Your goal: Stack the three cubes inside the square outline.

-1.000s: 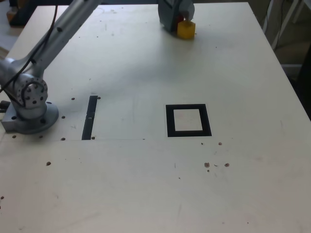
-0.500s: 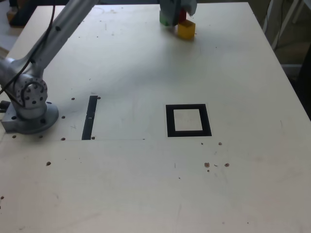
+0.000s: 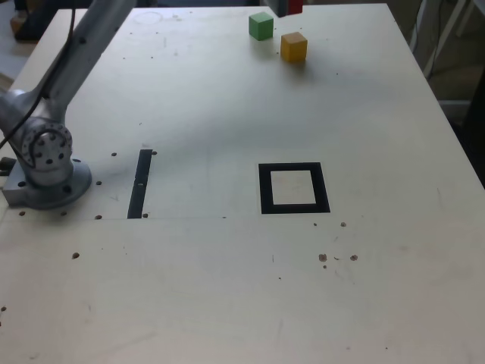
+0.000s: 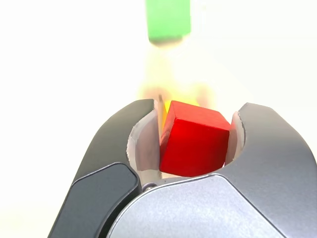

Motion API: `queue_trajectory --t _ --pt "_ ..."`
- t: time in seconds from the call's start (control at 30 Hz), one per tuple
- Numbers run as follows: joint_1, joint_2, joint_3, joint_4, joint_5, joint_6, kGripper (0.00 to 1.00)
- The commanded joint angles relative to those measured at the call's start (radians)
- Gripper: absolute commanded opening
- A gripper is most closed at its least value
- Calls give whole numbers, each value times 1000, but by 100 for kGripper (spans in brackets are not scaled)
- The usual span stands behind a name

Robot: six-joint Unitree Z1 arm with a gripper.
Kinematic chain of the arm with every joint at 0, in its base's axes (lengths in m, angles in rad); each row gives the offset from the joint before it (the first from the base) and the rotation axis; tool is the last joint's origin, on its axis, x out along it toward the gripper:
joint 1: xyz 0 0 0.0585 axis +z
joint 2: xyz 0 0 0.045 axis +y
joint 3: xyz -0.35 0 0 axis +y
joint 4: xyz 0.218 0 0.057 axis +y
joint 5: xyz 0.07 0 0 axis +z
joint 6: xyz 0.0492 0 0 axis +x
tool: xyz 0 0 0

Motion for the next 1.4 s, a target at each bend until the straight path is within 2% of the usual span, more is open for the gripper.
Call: queue_trajectory --t 0.0,0.3,0.6,0.8,1.03,1.23,1.37 --pt "-22 -35 27 18 -1 3 30" --pt "-175 -201 251 15 -11 42 30" --pt "-394 -337 552 -28 -21 33 31" --pt "-555 -438 805 -136 -39 -63 31" --pt "-719 -514 1029 -278 -53 -198 31" --pt "-805 -551 1197 -433 -77 -303 31" --pt "-843 -554 1240 -475 -71 -351 31"
